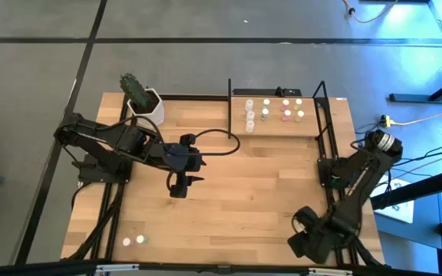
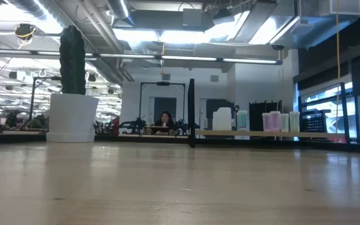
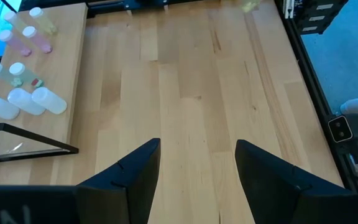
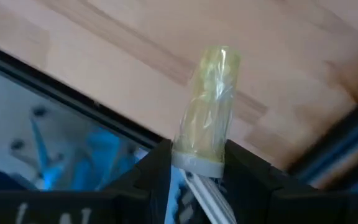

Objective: Pick and place medicine bottles onto shelf by color
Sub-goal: Put the yellow pill bottle on the shelf aligned with the other yellow pill bottles

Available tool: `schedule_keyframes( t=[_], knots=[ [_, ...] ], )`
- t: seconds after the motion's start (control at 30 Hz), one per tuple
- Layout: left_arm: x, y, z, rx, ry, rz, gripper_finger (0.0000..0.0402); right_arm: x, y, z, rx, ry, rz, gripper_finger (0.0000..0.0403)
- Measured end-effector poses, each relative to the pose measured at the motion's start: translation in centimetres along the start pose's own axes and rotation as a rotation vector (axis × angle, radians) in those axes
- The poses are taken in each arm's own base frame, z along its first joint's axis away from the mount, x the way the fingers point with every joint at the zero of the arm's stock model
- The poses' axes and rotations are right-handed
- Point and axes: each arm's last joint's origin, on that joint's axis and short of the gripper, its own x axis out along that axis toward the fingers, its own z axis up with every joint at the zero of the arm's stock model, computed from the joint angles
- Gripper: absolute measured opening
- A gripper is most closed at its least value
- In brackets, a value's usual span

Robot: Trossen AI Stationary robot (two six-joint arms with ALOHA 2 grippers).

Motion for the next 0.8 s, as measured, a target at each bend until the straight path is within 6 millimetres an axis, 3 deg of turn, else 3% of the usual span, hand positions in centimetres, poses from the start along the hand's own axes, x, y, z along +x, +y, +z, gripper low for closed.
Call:
schedule_keyframes(
  t=[0.23,0.6,0.8],
  knots=[
    [0.0,0.0,0.0,0.000,0.000,0.000,0.0202,0.1,1.6,3.0,-0.097,0.127,-0.010,0.0132],
    [0.0,0.0,0.0,0.000,0.000,0.000,0.0202,-0.2,2.3,4.3,-0.240,0.200,0.020,0.0132],
    [0.0,0.0,0.0,0.000,0.000,0.000,0.0202,-1.4,2.3,5.7,-0.222,0.195,0.059,0.0132]
  ],
)
